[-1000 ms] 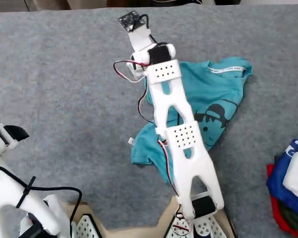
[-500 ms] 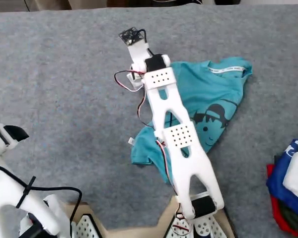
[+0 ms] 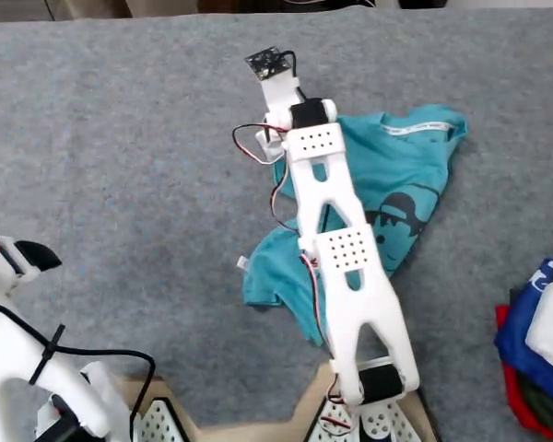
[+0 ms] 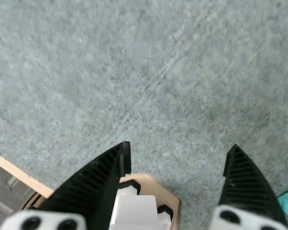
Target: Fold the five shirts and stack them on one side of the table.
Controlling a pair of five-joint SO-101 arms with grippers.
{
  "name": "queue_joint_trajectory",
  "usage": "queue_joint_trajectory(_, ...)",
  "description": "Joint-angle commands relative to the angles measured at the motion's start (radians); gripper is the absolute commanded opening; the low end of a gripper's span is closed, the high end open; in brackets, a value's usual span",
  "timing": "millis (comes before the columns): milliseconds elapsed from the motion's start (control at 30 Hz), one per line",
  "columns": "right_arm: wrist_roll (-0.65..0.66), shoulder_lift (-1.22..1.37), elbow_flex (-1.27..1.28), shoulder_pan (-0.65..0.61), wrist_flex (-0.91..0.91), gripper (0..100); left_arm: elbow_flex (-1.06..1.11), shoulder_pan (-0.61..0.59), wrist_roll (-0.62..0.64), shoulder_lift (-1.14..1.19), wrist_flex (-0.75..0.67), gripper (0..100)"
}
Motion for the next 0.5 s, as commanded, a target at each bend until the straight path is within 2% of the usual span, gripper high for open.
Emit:
queue_joint_trajectory(0, -0.008, -0.030, -0.038, 0.013, 0.003, 7.5, 0.011, 0.005, -0.008, 0.001, 0.008, 31)
queue_joint_trajectory(100, -0.008, -0.061, -0.081, 0.030, 0.023, 0.2, 0.011, 0.009, -0.008, -0.001, 0.008, 31)
queue_joint_trajectory(233, -0.008, -0.117, -0.147, 0.068, 0.052, 0.5, 0.012, 0.069, -0.006, -0.001, 0.008, 31)
queue_joint_trajectory(333, -0.008, -0.162, -0.156, 0.105, 0.057, 0.5, 0.014, 0.184, 0.000, -0.001, 0.008, 31)
queue_joint_trajectory(467, -0.009, -0.180, -0.156, 0.156, 0.043, 0.5, 0.014, 0.405, 0.000, 0.001, 0.008, 31)
